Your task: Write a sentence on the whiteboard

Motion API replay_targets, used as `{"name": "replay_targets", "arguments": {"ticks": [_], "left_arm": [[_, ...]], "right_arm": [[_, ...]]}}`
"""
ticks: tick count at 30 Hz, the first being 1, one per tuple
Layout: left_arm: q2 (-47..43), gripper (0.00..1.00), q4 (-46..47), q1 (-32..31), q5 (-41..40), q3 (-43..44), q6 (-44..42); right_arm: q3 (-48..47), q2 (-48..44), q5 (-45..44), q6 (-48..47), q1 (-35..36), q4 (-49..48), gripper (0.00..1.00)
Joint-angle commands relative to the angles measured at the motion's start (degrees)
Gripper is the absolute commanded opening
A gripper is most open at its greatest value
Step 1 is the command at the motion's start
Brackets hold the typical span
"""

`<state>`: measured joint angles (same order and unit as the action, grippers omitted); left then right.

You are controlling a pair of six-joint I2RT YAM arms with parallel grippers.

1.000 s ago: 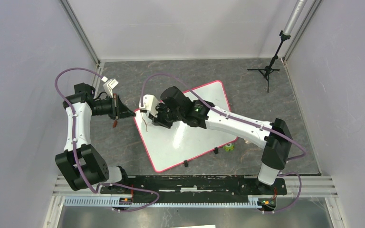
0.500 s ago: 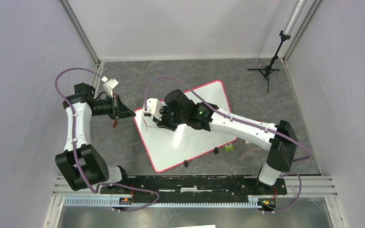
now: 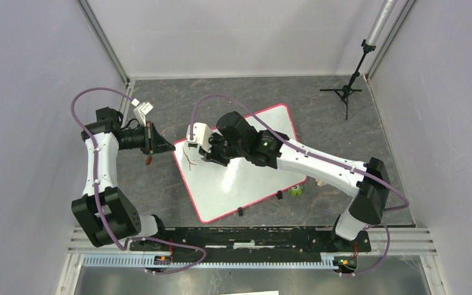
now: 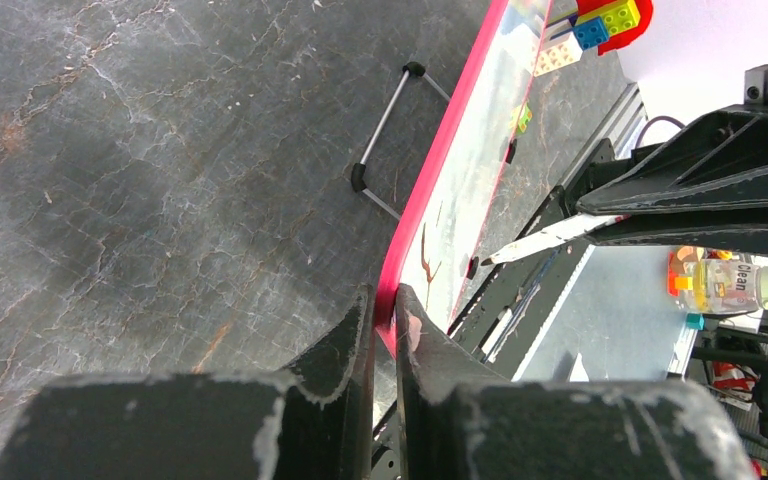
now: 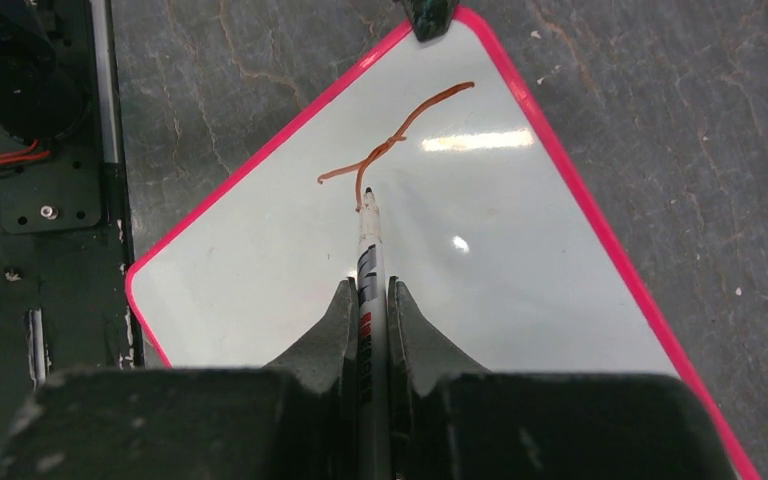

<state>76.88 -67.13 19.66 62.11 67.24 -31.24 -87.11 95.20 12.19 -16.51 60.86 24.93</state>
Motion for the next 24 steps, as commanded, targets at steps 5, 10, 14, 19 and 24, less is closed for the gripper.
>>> {"name": "replay_targets", "arguments": {"ticks": [5,10,14,19,24], "left_arm": [[-1.7,0.14,-0.9,-1.0,0.9,1.4,-1.9],[-1.5,0.14,-0.9,-0.9,0.9,1.5,-1.9],[-1.4,0.14,-0.9,-1.0,1.0,1.6,-1.9],[-1.3,0.14,-0.9,-1.1,0.9,1.6,-1.9],[-1.2,0.14,-0.9,-1.1,0.8,1.7,-1.9]], "right_arm": [[-4.2,0.0,0.0,0.2,-0.2,-3.4,0.00],[-5.2,1.1,-0.2,0.3,-0.2,-3.4,0.00],[-5.6,1.7,-0.5,0.4,-0.2,-3.3,0.00],[-5.5,2.8,-0.2,0.4,-0.2,-3.0,0.00],[-4.6,2.9,-1.2,0.0,-0.2,-2.9,0.00]]}}
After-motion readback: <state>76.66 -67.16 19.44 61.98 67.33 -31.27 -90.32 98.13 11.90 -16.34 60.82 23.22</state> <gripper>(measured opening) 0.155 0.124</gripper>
